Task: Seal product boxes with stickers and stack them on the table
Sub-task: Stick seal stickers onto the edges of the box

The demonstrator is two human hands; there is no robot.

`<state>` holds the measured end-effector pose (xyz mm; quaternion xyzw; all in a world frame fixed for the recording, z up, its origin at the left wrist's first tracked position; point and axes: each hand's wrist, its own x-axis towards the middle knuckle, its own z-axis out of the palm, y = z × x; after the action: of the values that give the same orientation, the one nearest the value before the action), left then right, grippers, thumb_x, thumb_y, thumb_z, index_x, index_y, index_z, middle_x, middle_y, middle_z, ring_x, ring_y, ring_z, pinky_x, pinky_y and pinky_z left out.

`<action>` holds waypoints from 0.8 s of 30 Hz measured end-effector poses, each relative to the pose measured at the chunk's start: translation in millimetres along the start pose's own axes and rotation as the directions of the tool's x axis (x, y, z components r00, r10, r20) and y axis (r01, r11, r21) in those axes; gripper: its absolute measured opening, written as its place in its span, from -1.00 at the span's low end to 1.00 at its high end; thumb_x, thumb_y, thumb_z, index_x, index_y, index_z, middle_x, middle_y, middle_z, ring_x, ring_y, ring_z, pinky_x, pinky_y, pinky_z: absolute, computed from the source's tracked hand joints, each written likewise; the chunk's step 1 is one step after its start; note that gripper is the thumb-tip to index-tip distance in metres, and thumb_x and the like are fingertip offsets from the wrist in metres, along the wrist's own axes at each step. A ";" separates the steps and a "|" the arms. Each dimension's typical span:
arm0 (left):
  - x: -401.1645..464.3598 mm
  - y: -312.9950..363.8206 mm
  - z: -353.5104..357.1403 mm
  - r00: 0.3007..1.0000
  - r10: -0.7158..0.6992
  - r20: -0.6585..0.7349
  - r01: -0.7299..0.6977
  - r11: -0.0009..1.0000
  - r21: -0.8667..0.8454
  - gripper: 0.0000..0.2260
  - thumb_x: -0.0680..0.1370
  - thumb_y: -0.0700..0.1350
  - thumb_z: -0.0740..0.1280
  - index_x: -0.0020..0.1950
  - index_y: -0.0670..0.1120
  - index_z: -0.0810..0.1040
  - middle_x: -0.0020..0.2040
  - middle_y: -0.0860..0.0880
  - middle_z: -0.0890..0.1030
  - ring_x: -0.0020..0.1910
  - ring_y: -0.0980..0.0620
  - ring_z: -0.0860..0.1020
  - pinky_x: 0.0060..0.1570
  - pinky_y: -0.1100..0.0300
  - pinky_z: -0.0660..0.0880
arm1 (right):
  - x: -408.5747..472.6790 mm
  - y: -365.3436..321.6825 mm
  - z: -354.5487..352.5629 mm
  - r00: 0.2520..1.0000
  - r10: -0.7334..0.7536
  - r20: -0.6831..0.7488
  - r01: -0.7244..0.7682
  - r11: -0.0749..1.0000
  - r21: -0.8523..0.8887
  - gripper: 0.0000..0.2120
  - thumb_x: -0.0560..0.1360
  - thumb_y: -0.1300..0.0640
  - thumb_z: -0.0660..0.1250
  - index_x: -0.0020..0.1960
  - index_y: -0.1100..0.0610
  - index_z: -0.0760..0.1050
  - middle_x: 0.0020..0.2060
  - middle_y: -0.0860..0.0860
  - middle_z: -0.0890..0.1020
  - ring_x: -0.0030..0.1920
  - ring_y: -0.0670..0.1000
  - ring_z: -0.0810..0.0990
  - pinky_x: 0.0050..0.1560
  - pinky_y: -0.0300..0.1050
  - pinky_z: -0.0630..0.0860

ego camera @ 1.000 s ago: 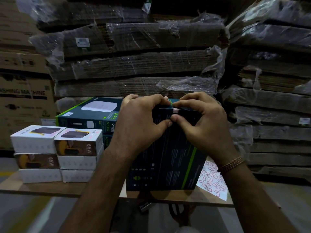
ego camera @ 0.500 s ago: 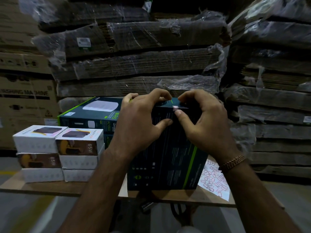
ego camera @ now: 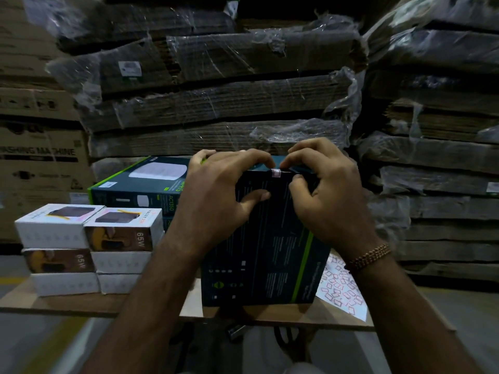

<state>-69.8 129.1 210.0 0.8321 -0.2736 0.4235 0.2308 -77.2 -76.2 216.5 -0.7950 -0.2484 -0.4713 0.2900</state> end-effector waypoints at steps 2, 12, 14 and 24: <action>-0.7 0.4 -0.5 1.000 -0.006 0.000 0.006 1.000 -0.015 -0.52 0.47 0.08 0.61 0.33 0.16 0.53 0.19 0.18 0.69 0.26 0.12 0.61 0.49 -0.23 0.29 | 3.1 -3.4 -0.9 1.000 0.020 0.005 -0.021 0.999 0.039 -0.82 0.46 0.22 0.32 0.04 0.10 0.58 0.05 -0.04 0.57 0.05 -0.05 0.58 0.04 0.01 0.59; -0.1 2.2 1.1 0.998 -0.056 -0.024 0.055 0.997 -0.046 -0.42 0.45 0.06 0.62 0.35 0.08 0.39 0.24 0.13 0.71 0.34 0.18 0.57 0.56 -0.19 0.25 | 27.9 -0.5 -2.2 0.978 0.047 0.201 -0.052 0.998 0.023 -0.81 0.48 0.12 0.23 -0.13 0.00 0.62 0.07 -0.09 0.55 0.10 -0.02 0.54 0.09 0.04 0.58; -0.2 2.3 1.2 0.998 -0.060 -0.024 0.058 0.997 -0.045 -0.43 0.45 0.07 0.62 0.35 0.07 0.41 0.24 0.12 0.71 0.33 0.18 0.57 0.55 -0.19 0.25 | 29.5 2.7 -1.0 0.977 0.068 0.201 -0.080 0.996 0.050 -0.81 0.52 0.11 0.25 -0.12 0.03 0.65 0.07 -0.09 0.57 0.11 -0.04 0.56 0.06 -0.10 0.53; -3.5 5.0 -0.2 0.997 -0.063 -0.048 0.061 0.997 -0.043 -0.43 0.44 0.06 0.64 0.34 0.04 0.46 0.22 0.11 0.72 0.28 0.18 0.53 0.52 -0.12 0.25 | 66.0 8.9 -19.4 0.879 0.131 0.458 -0.155 0.988 0.015 -0.78 0.50 -0.05 0.55 0.08 -0.02 0.62 0.01 -0.08 0.68 0.00 -0.09 0.68 0.08 -0.02 0.69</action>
<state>-74.8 126.4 208.0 0.8247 -0.2505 0.4306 0.2676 -54.5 -88.0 280.9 -0.8917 -0.2621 -0.2425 0.2781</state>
